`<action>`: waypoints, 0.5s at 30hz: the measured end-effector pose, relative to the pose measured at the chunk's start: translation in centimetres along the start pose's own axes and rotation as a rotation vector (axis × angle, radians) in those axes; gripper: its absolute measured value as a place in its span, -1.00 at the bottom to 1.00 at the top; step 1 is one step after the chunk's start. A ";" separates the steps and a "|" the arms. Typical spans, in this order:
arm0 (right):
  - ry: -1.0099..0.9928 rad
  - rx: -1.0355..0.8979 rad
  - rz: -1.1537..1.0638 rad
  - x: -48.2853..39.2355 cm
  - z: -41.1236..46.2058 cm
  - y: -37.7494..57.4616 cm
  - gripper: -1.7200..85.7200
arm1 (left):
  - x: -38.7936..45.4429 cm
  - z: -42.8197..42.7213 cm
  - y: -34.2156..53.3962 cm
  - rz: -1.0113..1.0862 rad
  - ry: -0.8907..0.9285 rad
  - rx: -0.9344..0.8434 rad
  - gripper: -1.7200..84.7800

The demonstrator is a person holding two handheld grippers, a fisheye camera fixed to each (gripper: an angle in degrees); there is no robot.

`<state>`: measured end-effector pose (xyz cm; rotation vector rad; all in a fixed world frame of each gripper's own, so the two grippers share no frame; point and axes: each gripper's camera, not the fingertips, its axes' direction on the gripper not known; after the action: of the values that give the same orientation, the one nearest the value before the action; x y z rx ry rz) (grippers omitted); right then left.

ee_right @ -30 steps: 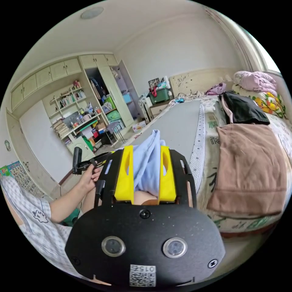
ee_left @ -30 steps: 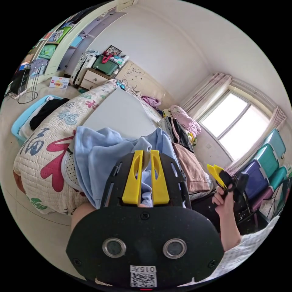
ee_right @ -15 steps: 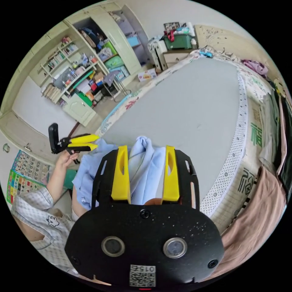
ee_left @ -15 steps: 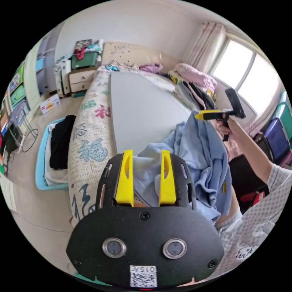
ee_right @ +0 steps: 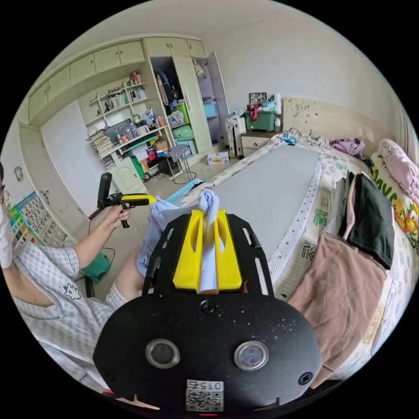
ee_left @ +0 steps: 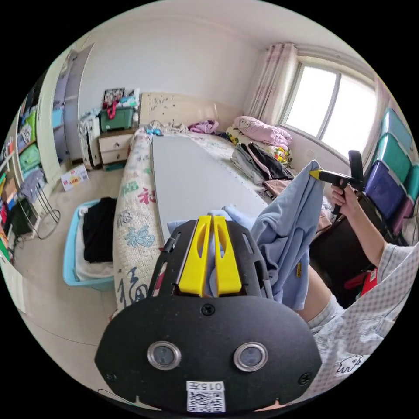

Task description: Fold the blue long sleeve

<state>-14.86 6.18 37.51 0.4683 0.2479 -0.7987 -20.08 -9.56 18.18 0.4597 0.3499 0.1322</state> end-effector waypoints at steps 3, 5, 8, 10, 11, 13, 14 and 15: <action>-0.033 0.157 0.015 0.1 -5.5 0.7 -0.85 | 0.0 -5.7 -0.2 -0.043 -0.030 0.147 -0.96; 0.013 0.204 0.034 0.7 -8.0 0.8 -0.85 | -0.7 -9.1 -0.3 -0.077 -0.043 0.220 -0.96; 0.029 0.275 0.068 3.0 -10.4 1.4 -0.85 | -1.8 -14.0 -0.1 -0.101 -0.084 0.331 -0.96; 0.003 0.340 0.116 5.7 -11.1 2.0 -0.85 | -3.0 -16.2 0.2 -0.121 -0.079 0.377 -0.96; 0.007 0.346 0.126 6.4 -11.0 2.2 -0.85 | -3.2 -16.3 0.3 -0.124 -0.092 0.380 -0.95; 0.040 0.321 0.201 10.2 -8.5 2.9 -0.85 | -4.4 -15.0 0.5 -0.139 -0.133 0.352 -0.95; 0.043 0.298 0.230 11.3 -7.4 3.1 -0.85 | -4.9 -14.3 0.5 -0.150 -0.132 0.337 -0.95; 0.046 0.228 0.300 13.9 -4.7 3.4 -0.84 | -6.0 -12.5 0.7 -0.177 -0.119 0.305 -0.94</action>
<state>-3.12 1.82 29.13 0.7205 0.1254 -0.5246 -30.22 -5.02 9.84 0.7321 0.2935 -0.1230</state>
